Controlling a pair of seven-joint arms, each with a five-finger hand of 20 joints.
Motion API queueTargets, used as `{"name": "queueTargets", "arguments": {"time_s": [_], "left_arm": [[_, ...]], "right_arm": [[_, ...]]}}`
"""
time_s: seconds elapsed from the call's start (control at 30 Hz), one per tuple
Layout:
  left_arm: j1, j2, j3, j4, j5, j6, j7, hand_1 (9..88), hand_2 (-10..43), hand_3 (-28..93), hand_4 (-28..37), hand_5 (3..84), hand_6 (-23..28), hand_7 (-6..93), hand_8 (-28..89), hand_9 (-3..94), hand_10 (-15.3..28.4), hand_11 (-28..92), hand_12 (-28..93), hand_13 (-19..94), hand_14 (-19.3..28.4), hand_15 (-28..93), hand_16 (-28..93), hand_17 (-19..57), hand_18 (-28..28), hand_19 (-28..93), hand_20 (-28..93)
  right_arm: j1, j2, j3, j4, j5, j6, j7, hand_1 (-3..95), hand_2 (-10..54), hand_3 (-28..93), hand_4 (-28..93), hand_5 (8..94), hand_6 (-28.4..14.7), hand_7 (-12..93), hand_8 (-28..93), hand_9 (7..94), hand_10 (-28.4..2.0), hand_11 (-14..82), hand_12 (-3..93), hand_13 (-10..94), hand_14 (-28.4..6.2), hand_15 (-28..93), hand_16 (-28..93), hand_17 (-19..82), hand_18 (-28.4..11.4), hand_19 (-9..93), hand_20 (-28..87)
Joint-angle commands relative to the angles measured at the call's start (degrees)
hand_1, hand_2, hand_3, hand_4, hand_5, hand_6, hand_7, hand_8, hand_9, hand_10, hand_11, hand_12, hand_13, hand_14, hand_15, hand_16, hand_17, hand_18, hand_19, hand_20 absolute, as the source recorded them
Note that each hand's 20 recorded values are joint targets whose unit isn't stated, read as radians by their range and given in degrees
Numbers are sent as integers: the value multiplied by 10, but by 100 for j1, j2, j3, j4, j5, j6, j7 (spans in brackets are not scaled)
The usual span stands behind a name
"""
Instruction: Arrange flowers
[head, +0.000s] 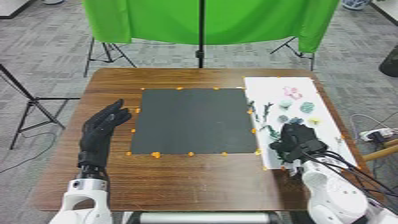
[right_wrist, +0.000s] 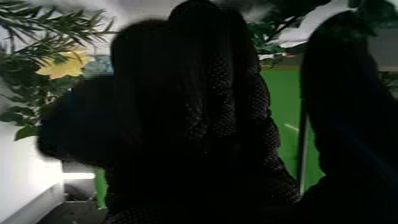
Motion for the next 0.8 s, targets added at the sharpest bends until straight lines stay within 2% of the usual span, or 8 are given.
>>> {"name": "queueTargets", "arguments": {"time_s": [0.03,0.1,0.2,0.4,0.53,0.6,0.67,0.8], "left_arm": [[63,-17,31,6,13,-17,-118,311,-56,624,-179,482,38,89,-58,465,132,173,126,360,168,280,13,50,107,48,209],[75,-12,38,-1,3,-14,-148,311,-54,623,-180,481,38,89,-58,464,132,173,125,360,168,281,13,50,107,48,209],[91,-18,44,-4,-23,-13,-155,309,-50,623,-181,482,39,88,-58,464,133,173,125,359,169,282,13,49,107,49,208],[101,-8,-1,-25,-142,58,-164,303,-39,622,-185,482,40,88,-58,464,134,175,125,358,170,284,12,47,109,51,207],[104,66,-109,-1,-157,141,-60,301,-37,623,-186,483,40,87,-58,464,135,176,124,358,172,285,11,46,109,53,206],[91,120,-205,30,-162,207,44,300,-37,624,-186,484,41,88,-58,464,135,176,124,359,172,287,11,46,110,54,205],[103,185,-322,68,-154,353,131,299,-38,626,-187,485,41,89,-58,465,135,176,124,359,172,287,10,47,110,55,205],[59,372,-460,293,-262,683,259,292,-36,629,-195,484,40,89,-58,462,134,174,124,355,166,267,5,54,107,47,201]], "right_arm": [[-70,-58,-144,123,313,256,-52,748,-95,-150,356,806,-18,266,206,863,-125,371,259,926,-43,507,292,679,-79,918,342],[-70,-78,-134,155,529,394,-74,818,-95,-266,488,817,-13,270,217,878,-118,351,301,934,-39,513,297,682,-82,931,343],[-127,-82,-60,171,521,616,-78,846,-95,-281,551,823,-9,281,222,897,-114,329,341,937,-35,530,295,693,-80,932,360],[-252,-112,547,-381,1174,1026,22,859,-95,-282,553,827,-9,281,224,899,-115,340,338,937,-34,547,289,699,-85,932,391],[114,-80,633,-896,1894,1219,23,864,-95,-282,553,827,-10,280,222,900,-117,342,336,937,-33,551,287,700,-85,932,398],[543,-71,384,-1061,2395,1244,-29,866,-95,-282,552,828,-11,280,221,901,-117,344,336,937,-33,553,287,702,-85,932,405],[1168,-136,-85,-1071,2788,1058,-19,867,-95,-282,552,829,-11,281,221,901,-118,347,335,937,-33,558,287,702,-84,932,411],[2538,-428,-1298,-757,3793,804,-1,869,-95,-283,551,830,-12,284,220,897,-121,363,326,937,-32,566,287,704,-84,932,433]]}}
